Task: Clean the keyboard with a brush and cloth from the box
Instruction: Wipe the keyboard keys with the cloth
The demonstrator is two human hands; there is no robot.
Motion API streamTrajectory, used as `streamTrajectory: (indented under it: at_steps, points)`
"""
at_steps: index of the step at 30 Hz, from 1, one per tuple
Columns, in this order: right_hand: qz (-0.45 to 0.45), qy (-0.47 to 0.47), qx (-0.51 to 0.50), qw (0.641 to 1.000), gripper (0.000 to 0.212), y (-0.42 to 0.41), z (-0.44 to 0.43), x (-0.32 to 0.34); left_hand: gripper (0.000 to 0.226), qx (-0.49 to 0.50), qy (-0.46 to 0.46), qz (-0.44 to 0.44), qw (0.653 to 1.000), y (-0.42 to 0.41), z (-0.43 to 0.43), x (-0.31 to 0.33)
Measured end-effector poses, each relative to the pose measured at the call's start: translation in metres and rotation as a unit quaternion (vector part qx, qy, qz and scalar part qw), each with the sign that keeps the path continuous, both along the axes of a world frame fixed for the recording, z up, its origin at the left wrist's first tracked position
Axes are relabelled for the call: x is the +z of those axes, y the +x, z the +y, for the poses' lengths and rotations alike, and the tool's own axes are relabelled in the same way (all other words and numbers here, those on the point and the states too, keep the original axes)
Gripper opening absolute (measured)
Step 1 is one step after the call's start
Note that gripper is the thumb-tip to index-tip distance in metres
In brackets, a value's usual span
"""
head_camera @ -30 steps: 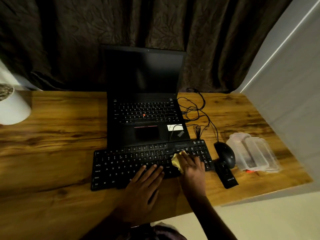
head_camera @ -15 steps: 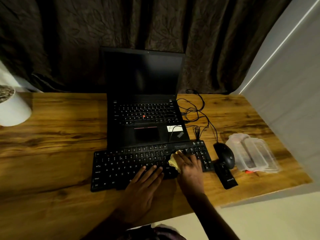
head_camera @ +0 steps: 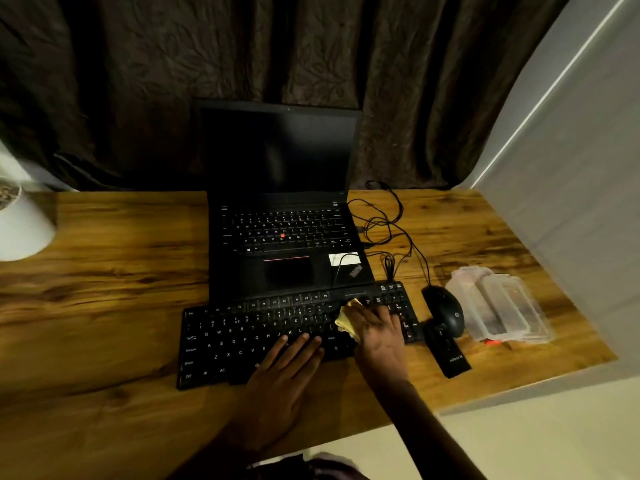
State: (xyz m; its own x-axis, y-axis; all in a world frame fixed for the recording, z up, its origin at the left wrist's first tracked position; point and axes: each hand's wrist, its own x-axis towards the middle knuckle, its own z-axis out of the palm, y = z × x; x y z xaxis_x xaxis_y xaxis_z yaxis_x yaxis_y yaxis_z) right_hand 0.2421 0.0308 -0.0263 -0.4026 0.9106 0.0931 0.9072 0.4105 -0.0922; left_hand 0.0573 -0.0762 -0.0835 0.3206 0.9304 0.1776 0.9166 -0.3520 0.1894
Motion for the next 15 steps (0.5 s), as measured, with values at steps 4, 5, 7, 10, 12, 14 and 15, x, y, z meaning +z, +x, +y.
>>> streamTrajectory:
  at_steps: [4,5,7,10,12,14,15]
  points:
    - [0.007,0.011,-0.026,1.000,0.076,0.014,0.007,0.002,0.065,-0.001,0.003,-0.006,1.000,0.000,0.000,0.004]
    - [0.013,0.013,-0.042,0.999,0.075,0.016,0.009,0.004,0.065,0.001,0.002,-0.008,1.000,0.000,0.000,0.004]
    - [0.010,0.019,-0.057,0.998,0.076,0.012,0.009,0.006,0.067,0.000,-0.002,-0.004,1.000,0.000,0.000,0.002]
    - [0.009,0.014,-0.036,0.999,0.077,0.000,0.004,0.004,0.071,-0.006,-0.006,0.018,1.000,-0.001,0.000,0.003]
    - [0.022,0.011,-0.016,1.000,0.075,-0.003,0.001,0.001,0.067,-0.006,0.000,0.016,1.000,-0.001,0.000,0.005]
    - [0.018,0.020,0.000,1.000,0.074,0.000,0.001,0.001,0.065,-0.003,0.006,0.006,1.000,0.000,-0.001,0.006]
    - [0.013,0.025,-0.001,1.000,0.075,0.004,0.002,0.001,0.065,-0.003,0.007,0.002,1.000,0.000,-0.001,0.006]
